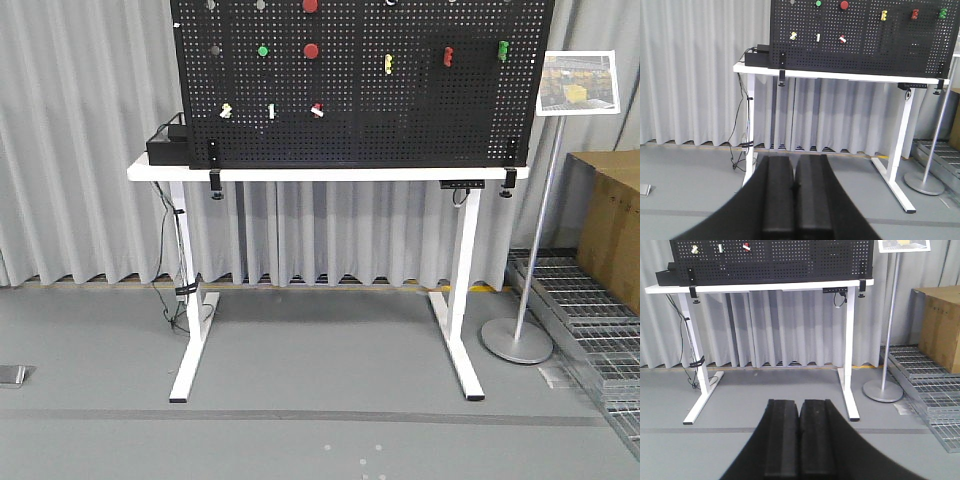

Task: Rotate knob clockwise with right arm
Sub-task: 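Drive the base forward toward the black pegboard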

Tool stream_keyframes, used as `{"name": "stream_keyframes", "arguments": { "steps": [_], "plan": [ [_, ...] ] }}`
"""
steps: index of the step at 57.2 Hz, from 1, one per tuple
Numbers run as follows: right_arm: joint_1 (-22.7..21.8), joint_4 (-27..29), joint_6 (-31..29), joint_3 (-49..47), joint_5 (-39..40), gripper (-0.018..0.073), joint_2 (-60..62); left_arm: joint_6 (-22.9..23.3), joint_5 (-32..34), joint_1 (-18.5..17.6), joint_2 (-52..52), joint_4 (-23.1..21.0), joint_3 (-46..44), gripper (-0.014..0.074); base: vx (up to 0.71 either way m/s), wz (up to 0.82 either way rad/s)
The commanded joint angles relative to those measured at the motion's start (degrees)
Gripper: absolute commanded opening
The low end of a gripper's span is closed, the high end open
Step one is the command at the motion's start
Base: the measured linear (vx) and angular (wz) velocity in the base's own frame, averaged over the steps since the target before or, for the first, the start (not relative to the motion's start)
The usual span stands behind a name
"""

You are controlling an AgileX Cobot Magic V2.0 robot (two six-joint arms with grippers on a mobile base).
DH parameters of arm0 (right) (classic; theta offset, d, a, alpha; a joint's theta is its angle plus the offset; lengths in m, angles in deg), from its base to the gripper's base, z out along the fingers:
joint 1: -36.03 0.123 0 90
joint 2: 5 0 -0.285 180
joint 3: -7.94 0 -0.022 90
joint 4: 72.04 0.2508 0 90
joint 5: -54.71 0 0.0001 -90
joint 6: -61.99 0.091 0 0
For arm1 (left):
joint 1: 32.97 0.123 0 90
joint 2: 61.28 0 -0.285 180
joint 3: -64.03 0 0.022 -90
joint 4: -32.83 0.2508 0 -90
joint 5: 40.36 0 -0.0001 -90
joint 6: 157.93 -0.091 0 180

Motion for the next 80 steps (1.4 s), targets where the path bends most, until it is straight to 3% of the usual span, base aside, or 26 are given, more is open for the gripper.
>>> {"name": "stream_keyframes", "arguments": {
  "steps": [1,35,80],
  "plan": [
    [-0.4,-0.2,-0.3,0.3,4.7,-0.0009,0.6,0.6,4.7,0.1,0.0,-0.4,0.7,-0.0006,0.00,0.00],
    [-0.4,-0.2,-0.3,0.3,4.7,-0.0009,0.6,0.6,4.7,0.1,0.0,-0.4,0.7,-0.0006,0.09,-0.01],
    [-0.4,-0.2,-0.3,0.3,4.7,-0.0009,0.6,0.6,4.7,0.1,0.0,-0.4,0.7,-0.0006,0.31,-0.02]
  ]
}}
